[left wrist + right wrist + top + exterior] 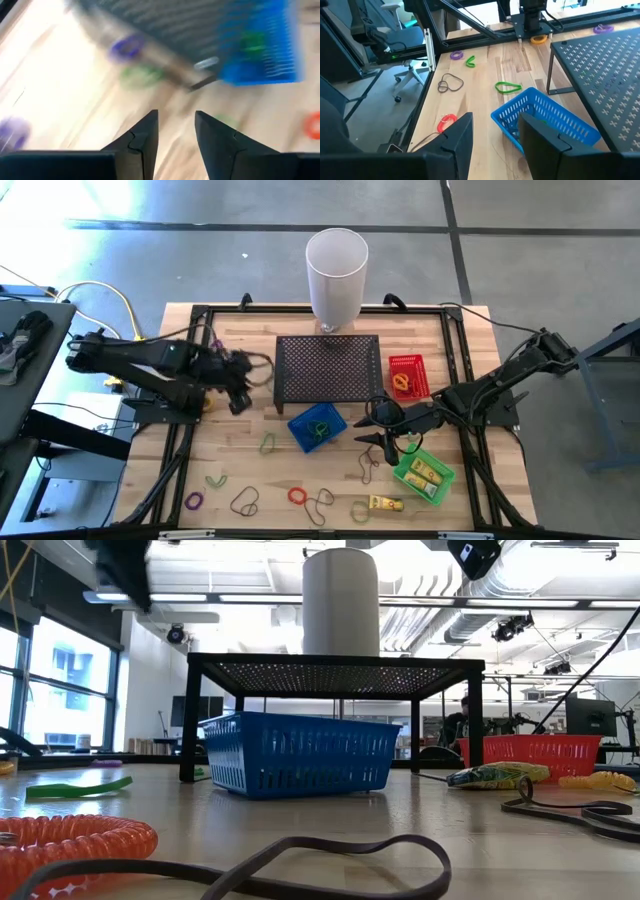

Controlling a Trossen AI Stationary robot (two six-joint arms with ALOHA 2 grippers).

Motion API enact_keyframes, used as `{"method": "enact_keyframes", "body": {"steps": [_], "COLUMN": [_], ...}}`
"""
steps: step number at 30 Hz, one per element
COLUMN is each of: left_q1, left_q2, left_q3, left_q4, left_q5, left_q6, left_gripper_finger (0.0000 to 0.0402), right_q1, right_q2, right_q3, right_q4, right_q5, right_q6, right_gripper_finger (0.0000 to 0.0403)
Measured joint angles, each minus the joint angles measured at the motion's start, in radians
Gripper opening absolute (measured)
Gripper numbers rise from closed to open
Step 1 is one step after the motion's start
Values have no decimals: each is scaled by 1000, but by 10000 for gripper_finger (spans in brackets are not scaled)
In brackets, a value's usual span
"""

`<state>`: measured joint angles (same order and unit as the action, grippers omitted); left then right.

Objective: Pick & Place Office Desk Supplies
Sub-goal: Put the violet spring keychain into the red bin

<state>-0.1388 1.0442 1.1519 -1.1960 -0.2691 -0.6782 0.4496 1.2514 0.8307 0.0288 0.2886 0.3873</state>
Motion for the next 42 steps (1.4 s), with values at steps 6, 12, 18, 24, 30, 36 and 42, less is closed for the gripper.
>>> {"method": "enact_keyframes", "body": {"steps": [6,12,18,24,30,36,42], "left_q1": [205,480,754,916,1017,1100,1141], "left_q2": [-10,-4,12,66,191,323,410], "left_q3": [-7,-87,-225,-268,-268,-268,-268], "left_q4": [-279,-165,-24,6,66,119,180], "left_q5": [-36,120,162,163,147,111,133], "left_q6": [-201,2,50,19,-23,-5,29], "left_gripper_finger": [122,122,122,122,122,122,122], "right_q1": [0,-6,-5,-5,-5,4,4], "right_q2": [0,0,0,0,0,0,0], "right_q3": [0,0,0,0,0,0,0], "right_q4": [-2,-6,-24,-25,-34,-42,-86], "right_q5": [0,0,-33,-56,-58,-74,-91], "right_q6": [9,9,9,9,10,12,54], "right_gripper_finger": [144,144,144,144,144,144,144]}}
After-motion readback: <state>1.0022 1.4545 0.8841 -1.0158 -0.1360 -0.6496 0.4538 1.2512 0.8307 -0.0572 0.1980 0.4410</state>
